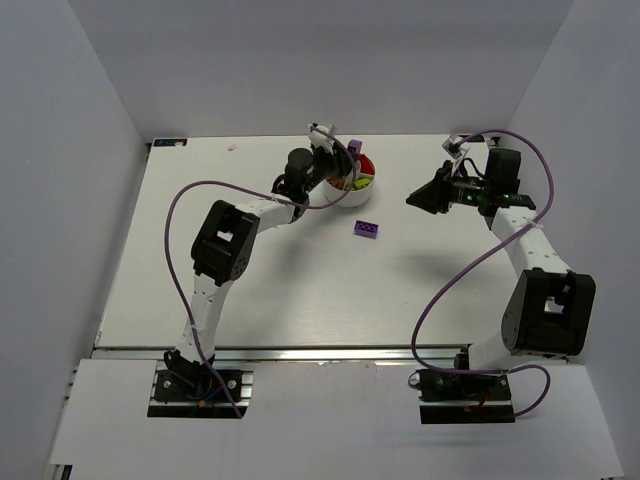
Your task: Sort the legos into containers by color
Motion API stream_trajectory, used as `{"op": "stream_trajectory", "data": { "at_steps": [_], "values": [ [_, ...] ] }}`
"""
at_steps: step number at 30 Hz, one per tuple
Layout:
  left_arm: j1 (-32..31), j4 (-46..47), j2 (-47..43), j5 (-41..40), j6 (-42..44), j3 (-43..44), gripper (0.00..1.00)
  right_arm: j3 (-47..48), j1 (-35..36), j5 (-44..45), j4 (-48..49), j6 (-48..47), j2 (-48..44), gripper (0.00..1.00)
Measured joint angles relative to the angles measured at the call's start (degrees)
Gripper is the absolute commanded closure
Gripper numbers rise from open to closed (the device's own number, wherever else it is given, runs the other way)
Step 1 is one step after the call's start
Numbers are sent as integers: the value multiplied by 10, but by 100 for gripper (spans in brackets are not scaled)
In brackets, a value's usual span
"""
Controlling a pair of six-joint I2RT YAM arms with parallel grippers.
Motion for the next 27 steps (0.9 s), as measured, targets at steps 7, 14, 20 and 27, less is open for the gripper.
{"op": "stream_trajectory", "data": {
  "at_steps": [7, 14, 20, 27],
  "values": [
    [-3, -19, 5, -2, 5, 0, 66, 0, -1, 0, 0, 0, 0, 65],
    [-3, -41, 5, -12, 10, 3, 62, -8, -4, 0, 1, 2, -3, 65],
    [-3, -51, 6, -24, 14, 9, 55, -8, -4, 0, 2, 6, -5, 60],
    [-4, -67, 6, -34, 19, 13, 49, -8, -4, 0, 2, 5, -5, 56]
  ]
}}
